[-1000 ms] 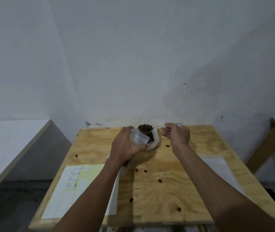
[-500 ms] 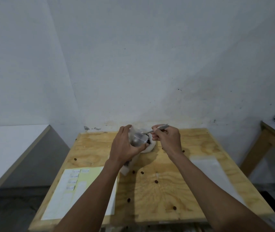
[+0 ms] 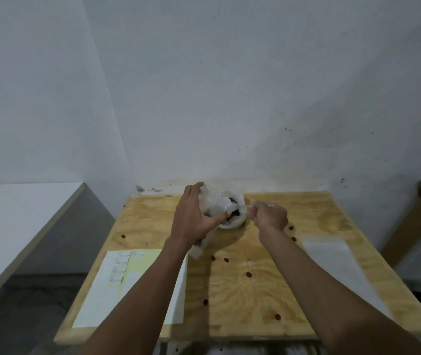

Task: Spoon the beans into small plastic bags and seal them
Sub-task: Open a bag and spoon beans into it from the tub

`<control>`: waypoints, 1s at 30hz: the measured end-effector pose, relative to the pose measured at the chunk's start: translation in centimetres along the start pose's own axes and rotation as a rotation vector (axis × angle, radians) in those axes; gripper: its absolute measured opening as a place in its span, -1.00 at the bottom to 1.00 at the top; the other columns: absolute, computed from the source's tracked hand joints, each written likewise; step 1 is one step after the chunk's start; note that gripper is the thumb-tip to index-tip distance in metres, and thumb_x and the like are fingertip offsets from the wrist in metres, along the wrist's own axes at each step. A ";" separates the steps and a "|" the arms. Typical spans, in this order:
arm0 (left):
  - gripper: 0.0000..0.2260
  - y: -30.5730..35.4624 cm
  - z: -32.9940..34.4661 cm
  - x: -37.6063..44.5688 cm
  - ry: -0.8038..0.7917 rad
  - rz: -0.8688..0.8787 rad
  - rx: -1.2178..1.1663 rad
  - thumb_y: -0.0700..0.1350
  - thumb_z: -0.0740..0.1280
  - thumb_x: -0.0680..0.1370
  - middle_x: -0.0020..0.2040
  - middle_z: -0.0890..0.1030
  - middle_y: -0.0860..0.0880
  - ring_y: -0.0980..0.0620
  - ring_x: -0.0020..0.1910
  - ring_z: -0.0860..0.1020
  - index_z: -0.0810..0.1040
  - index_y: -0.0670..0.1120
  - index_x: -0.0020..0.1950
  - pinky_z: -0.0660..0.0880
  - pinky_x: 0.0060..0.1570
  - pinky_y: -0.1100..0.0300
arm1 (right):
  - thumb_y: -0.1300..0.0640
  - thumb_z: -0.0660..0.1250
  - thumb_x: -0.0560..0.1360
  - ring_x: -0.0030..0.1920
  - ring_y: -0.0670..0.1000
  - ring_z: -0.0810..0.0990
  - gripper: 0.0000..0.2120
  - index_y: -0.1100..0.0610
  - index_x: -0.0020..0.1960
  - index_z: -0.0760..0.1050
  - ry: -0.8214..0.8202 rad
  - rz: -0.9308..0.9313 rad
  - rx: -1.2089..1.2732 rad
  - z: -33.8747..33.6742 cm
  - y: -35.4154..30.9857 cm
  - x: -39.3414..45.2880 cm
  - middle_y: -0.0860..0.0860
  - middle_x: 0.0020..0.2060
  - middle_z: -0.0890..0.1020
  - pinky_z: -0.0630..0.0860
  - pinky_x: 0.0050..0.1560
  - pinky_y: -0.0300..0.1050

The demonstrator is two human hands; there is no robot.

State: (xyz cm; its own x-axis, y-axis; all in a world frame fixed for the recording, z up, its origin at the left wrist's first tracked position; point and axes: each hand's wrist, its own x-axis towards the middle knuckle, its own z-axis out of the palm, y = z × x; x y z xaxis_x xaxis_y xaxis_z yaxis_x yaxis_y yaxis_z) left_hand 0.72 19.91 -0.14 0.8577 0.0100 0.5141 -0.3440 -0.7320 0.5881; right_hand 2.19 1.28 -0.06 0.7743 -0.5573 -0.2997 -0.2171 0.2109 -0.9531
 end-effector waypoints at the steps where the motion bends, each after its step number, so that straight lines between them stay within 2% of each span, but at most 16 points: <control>1: -0.15 0.0 0.1 0.1 0.006 -0.002 0.001 0.33 0.52 0.35 0.27 0.48 0.01 0.09 0.20 0.47 0.37 -0.12 0.46 0.36 0.03 0.28 | 0.29 0.42 0.51 -0.41 0.04 0.64 -0.79 0.23 -0.31 0.56 -0.008 0.005 -0.050 0.3 0.3 0.2 0.10 -0.39 0.66 0.65 -0.23 -0.05; 3: -0.15 0.0 0.2 0.3 0.017 -0.001 -0.004 0.31 0.54 0.35 0.28 0.47 0.01 0.09 0.20 0.47 0.37 -0.12 0.47 0.35 0.05 0.29 | 0.22 0.46 0.49 -0.37 0.10 0.62 -0.79 0.22 -0.29 0.55 -0.033 -0.003 -0.192 0.9 0.6 0.3 0.14 -0.33 0.66 0.55 -0.30 -0.07; 4: -0.15 0.0 0.3 0.4 0.017 0.001 -0.010 0.29 0.54 0.36 0.28 0.47 0.00 0.08 0.21 0.47 0.36 -0.12 0.48 0.36 0.06 0.29 | 0.16 0.49 0.48 -0.25 0.14 0.63 -0.82 0.23 -0.20 0.57 -0.032 -0.017 -0.261 1.2 0.6 0.3 0.17 -0.22 0.66 0.52 -0.23 -0.01; 5: -0.15 0.0 0.4 0.4 0.016 0.002 -0.015 0.29 0.55 0.36 0.29 0.47 -0.01 0.07 0.22 0.47 0.36 -0.13 0.48 0.37 0.06 0.28 | 0.08 0.52 0.47 -0.05 0.19 0.63 -0.77 0.22 -0.02 0.59 -0.002 -0.045 -0.338 1.4 0.6 0.2 0.20 -0.04 0.65 0.50 -0.13 0.04; 7: -0.14 0.1 0.5 0.5 0.020 0.002 -0.026 0.28 0.55 0.36 0.30 0.47 -0.01 0.06 0.24 0.47 0.35 -0.14 0.49 0.38 0.08 0.27 | -0.04 0.54 0.45 0.33 0.24 0.44 -0.44 0.12 0.36 0.46 0.116 -0.172 -0.470 1.3 0.2 -0.5 0.17 0.32 0.49 0.45 0.14 0.13; 8: -0.13 0.1 0.5 0.6 0.025 0.004 -0.030 0.27 0.55 0.36 0.30 0.46 -0.02 0.05 0.25 0.47 0.34 -0.14 0.50 0.38 0.09 0.27 | -0.05 0.53 0.46 0.38 0.20 0.36 -0.43 0.08 0.38 0.44 0.165 -0.321 -0.464 1.1 -0.2 -1.1 0.13 0.36 0.44 0.41 0.21 0.12; 9: -0.13 0.1 0.6 0.7 0.033 0.009 -0.032 0.28 0.54 0.36 0.30 0.46 -0.02 0.05 0.25 0.47 0.34 -0.14 0.50 0.38 0.11 0.26 | -0.05 0.50 0.47 0.36 0.15 0.37 -0.54 0.05 0.30 0.49 0.163 -0.503 -0.425 1.0 -0.6 -1.5 0.09 0.32 0.46 0.39 0.21 0.05; 11: -0.12 0.3 0.6 0.7 0.045 0.020 -0.032 0.31 0.51 0.37 0.30 0.46 -0.03 0.04 0.26 0.46 0.32 -0.15 0.50 0.39 0.13 0.25 | -0.02 0.46 0.52 0.15 0.03 0.53 -0.82 0.05 0.03 0.56 -0.052 -0.698 -0.305 0.7 -1.6 -2.2 0.01 0.09 0.60 0.40 0.05 -0.10; 13: -0.10 0.6 0.6 0.8 0.062 0.023 -0.042 0.35 0.46 0.37 0.30 0.45 -0.04 0.03 0.26 0.46 0.32 -0.17 0.50 0.41 0.15 0.23 | 0.02 0.46 0.54 -0.12 -0.04 0.64 -0.83 0.09 -0.13 0.57 -0.382 -0.635 -0.258 0.8 -2.9 -2.9 -0.01 -0.18 0.66 0.55 -0.13 -0.09; 14: -0.10 0.8 0.6 0.7 0.076 0.019 -0.047 0.35 0.45 0.37 0.31 0.45 -0.06 0.01 0.27 0.46 0.31 -0.18 0.51 0.43 0.16 0.20 | 0.04 0.48 0.53 -0.19 -0.03 0.66 -0.83 0.11 -0.14 0.58 -0.497 -0.602 -0.280 0.9 -3.5 -3.2 0.02 -0.23 0.67 0.62 -0.18 -0.07; 16: -0.10 1.2 0.4 0.7 0.090 -0.001 -0.063 0.32 0.48 0.39 0.34 0.44 -0.07 0.00 0.29 0.45 0.30 -0.18 0.52 0.46 0.18 0.15 | 0.12 0.50 0.51 -0.27 -0.01 0.67 -0.87 0.13 -0.12 0.59 -0.583 -0.576 -0.300 1.2 -4.3 -3.8 0.10 -0.20 0.69 0.65 -0.26 -0.09; 18: -0.09 1.5 -0.2 0.6 0.073 -0.026 -0.115 0.31 0.52 0.37 0.35 0.42 -0.05 0.04 0.27 0.46 0.27 -0.13 0.55 0.47 0.16 0.17 | 0.21 0.49 0.52 -0.36 -0.05 0.64 -0.91 0.11 -0.11 0.59 -0.541 -0.570 -0.272 1.5 -4.7 -4.1 0.13 -0.21 0.70 0.60 -0.33 -0.13; 20: -0.18 2.0 -1.1 0.6 0.080 -0.052 -0.232 0.23 0.57 0.38 0.28 0.47 0.01 0.09 0.15 0.52 0.31 0.00 0.52 0.53 0.05 0.21 | 0.23 0.46 0.53 -0.31 0.00 0.67 -0.89 0.06 -0.12 0.60 -0.452 -0.600 -0.265 1.5 -4.9 -4.1 0.10 -0.24 0.70 0.63 -0.28 -0.04; 23: -0.57 2.9 -2.7 1.0 0.177 -0.117 -0.446 0.03 0.55 0.48 0.13 0.57 0.06 0.12 -0.05 0.61 0.47 0.10 0.28 0.63 -0.06 0.05 | 0.21 0.45 0.54 -0.17 0.04 0.70 -0.90 0.02 -0.08 0.62 -0.450 -0.621 -0.232 1.2 -5.4 -4.3 0.03 -0.20 0.71 0.68 -0.09 0.10; 26: -0.78 3.7 -3.6 1.8 0.176 -0.185 -0.603 -0.15 0.50 0.50 -0.02 0.65 -0.01 0.01 -0.11 0.66 0.56 0.04 0.07 0.66 -0.11 -0.09 | 0.19 0.48 0.51 -0.01 0.07 0.67 -0.88 -0.03 -0.04 0.66 -0.549 -0.627 -0.212 1.1 -5.5 -5.3 -0.08 -0.04 0.70 0.66 0.02 0.15; 30: -0.88 4.8 -4.5 2.1 0.076 -0.221 -0.736 -0.27 0.49 0.49 -0.15 0.66 -0.24 -0.11 -0.15 0.64 0.63 -0.12 -0.03 0.61 -0.14 -0.05 | 0.25 0.46 0.51 0.12 0.00 0.62 -0.84 0.00 -0.04 0.68 -0.543 -0.623 -0.176 1.2 -6.0 -6.2 -0.14 0.00 0.69 0.65 0.11 0.13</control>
State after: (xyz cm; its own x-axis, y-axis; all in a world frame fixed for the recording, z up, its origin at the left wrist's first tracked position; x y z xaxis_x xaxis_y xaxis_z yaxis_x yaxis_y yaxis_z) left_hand -0.80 19.51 6.58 0.9165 0.1697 0.3623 -0.3563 -0.0659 0.9321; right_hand -0.61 4.42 7.53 0.9517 -0.0572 0.3017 0.2895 -0.1601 -0.9437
